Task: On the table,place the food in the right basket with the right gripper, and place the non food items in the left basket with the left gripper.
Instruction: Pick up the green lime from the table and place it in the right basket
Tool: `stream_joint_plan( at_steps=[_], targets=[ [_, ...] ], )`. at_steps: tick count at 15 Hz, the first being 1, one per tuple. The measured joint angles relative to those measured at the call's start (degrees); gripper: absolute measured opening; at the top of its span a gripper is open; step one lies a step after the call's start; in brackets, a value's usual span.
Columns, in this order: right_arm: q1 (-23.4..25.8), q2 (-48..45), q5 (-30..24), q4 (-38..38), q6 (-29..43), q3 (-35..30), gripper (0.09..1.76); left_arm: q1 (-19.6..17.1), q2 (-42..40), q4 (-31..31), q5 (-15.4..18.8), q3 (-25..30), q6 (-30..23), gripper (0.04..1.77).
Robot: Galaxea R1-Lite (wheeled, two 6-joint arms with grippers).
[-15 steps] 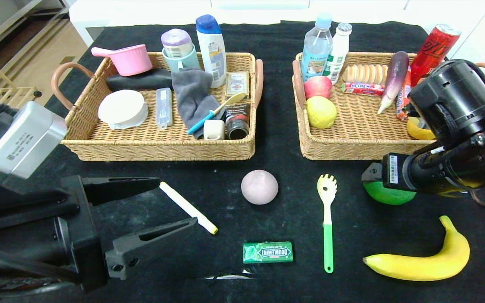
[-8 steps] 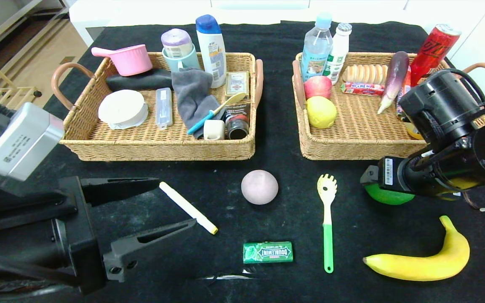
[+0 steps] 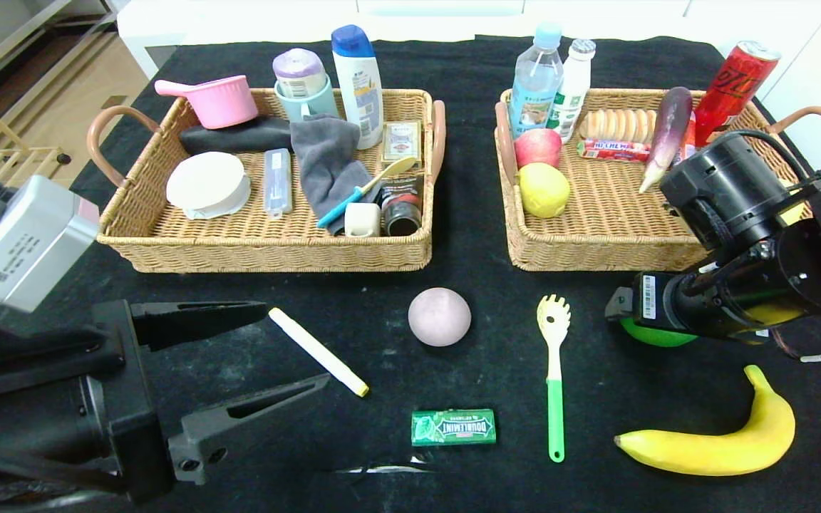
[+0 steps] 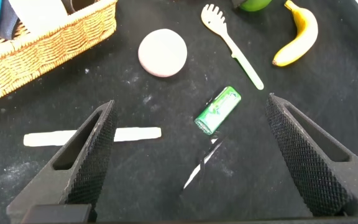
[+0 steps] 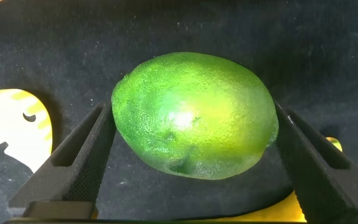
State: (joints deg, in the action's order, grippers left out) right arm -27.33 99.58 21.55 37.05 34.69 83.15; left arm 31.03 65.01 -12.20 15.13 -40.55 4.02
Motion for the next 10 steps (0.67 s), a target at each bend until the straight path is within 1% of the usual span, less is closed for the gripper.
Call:
stream_joint_plan(
  at_steps=[3,4,5,6,8,10],
  targets=[
    [-0.04,0.28,0.02,0.0,0.02,-0.05,1.71,0.0,-0.1,0.0,0.0,0.09,0.16,1.72],
    [-0.06,0.46,0.02,-0.01,0.04,-0.07,1.64,0.0,-0.11,-0.02,-0.02,0.11,0.16,1.72],
    [-0.06,0.61,0.02,-0.04,0.04,-0.07,1.5,0.0,-0.21,-0.02,0.0,0.11,0.16,1.72],
    [-0.01,0.72,-0.02,-0.01,0.02,-0.07,1.43,0.0,-0.27,-0.06,0.0,0.12,0.18,1.72],
    [0.05,1.02,0.05,-0.04,-0.02,-0.2,1.38,0.0,-0.41,-0.09,-0.02,0.2,0.18,1.72],
    [0.1,1.18,0.07,-0.09,-0.07,-0.3,1.37,0.0,-0.52,-0.13,-0.06,0.26,0.82,1.72]
  ],
)
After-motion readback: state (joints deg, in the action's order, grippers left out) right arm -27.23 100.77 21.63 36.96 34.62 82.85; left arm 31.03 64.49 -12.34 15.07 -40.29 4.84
